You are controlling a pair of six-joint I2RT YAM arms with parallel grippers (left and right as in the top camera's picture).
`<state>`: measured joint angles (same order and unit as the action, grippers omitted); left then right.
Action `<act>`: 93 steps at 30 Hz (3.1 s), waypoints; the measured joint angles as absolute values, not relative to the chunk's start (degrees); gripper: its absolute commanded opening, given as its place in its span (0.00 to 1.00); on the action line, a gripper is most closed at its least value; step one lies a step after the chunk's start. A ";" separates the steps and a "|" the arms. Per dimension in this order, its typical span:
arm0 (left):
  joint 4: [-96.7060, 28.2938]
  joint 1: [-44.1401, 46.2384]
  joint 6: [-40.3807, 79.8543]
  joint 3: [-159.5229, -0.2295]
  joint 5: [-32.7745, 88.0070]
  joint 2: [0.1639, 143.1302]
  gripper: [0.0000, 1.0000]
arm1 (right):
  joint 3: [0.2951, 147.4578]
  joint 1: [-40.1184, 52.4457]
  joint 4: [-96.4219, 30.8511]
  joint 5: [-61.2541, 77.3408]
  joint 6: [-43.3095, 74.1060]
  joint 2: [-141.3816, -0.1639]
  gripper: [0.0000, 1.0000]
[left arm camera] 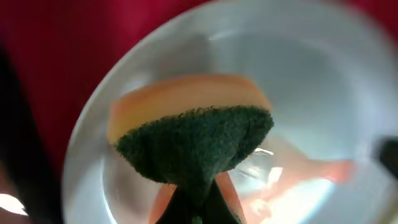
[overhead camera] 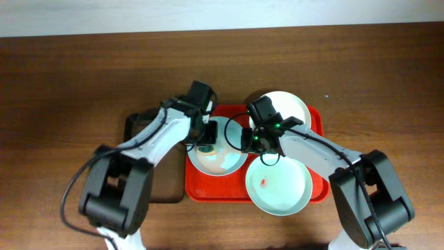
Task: Clean dirty plates on tray and stack at the side
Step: 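Scrub the light blue plate with the sponge while right gripper holds it, then return the sponge to the black tray and release it with left gripper, then lift the light blue plate with right gripper and place it right of tray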
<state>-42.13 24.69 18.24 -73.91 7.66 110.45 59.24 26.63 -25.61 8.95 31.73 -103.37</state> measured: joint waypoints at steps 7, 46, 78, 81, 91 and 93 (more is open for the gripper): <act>-43.92 23.88 16.29 -75.99 23.66 115.02 0.00 | 59.24 26.61 -25.65 8.67 31.68 -103.35 0.04; -45.63 12.32 17.91 -51.00 -6.00 87.64 0.65 | 59.22 26.68 -25.28 9.56 31.73 -103.68 0.34; -53.80 -3.95 17.80 -66.65 9.26 75.11 0.99 | 61.71 26.24 -35.81 10.66 31.62 -96.53 0.04; -53.84 -3.95 17.80 -66.65 9.28 75.11 0.99 | 65.95 25.56 -42.52 10.61 31.57 -93.27 0.04; -53.89 -3.95 17.80 -66.65 9.28 75.11 0.99 | 69.12 38.22 -24.88 1.28 38.59 -96.84 0.04; -53.87 -3.95 17.80 -66.65 9.28 75.11 0.99 | 69.12 40.45 -20.08 -2.46 39.20 -100.68 0.04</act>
